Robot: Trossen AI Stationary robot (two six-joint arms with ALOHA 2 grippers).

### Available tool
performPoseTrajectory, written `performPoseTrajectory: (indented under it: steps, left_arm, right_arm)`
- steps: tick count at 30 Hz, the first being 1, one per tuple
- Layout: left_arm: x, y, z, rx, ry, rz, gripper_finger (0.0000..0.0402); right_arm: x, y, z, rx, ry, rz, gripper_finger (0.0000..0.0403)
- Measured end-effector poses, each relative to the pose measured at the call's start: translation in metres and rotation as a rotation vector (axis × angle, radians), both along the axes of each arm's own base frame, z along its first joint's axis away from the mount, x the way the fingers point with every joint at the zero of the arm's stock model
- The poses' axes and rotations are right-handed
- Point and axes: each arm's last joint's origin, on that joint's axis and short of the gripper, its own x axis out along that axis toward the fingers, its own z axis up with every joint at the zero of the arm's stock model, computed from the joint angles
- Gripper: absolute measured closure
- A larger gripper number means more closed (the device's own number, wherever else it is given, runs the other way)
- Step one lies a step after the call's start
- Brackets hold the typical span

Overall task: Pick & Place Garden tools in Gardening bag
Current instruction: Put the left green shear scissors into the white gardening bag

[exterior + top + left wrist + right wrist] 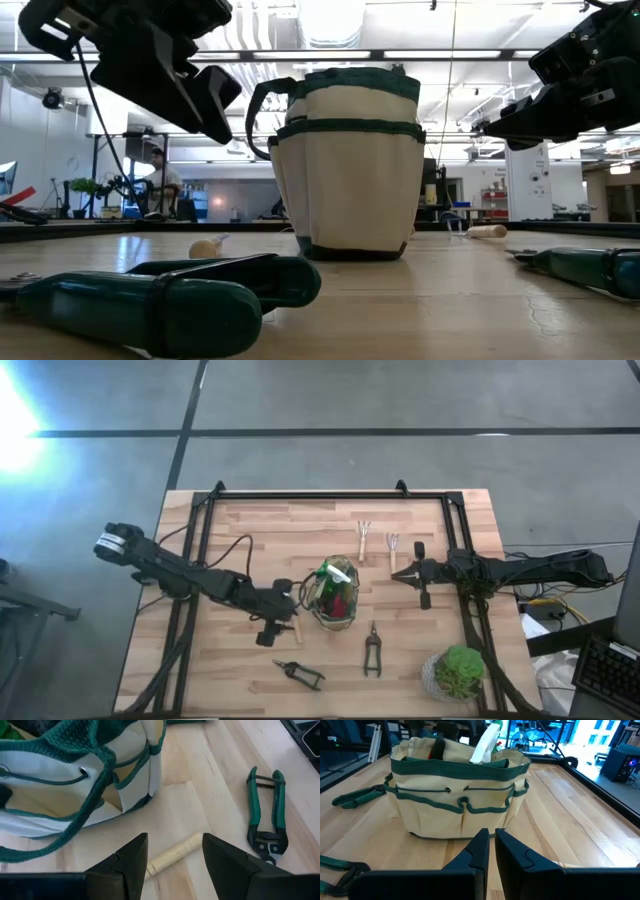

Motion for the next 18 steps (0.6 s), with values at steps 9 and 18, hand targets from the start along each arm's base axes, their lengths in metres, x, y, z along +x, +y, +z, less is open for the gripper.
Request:
performPoseTrajectory:
  steps: [9, 18]
  left_arm:
    - [-0.006, -0.022, 0.004, -0.061, 0.009, -0.074, 0.0211]
    - [-0.017, -0.056, 0.015, -0.064, -0.036, -0.105, 0.0211]
  right_arm:
    - [0.000, 0.000, 0.000, 0.000, 0.000, 0.000, 0.0376]
    - [0.000, 0.000, 0.000, 0.000, 0.000, 0.000, 0.0376]
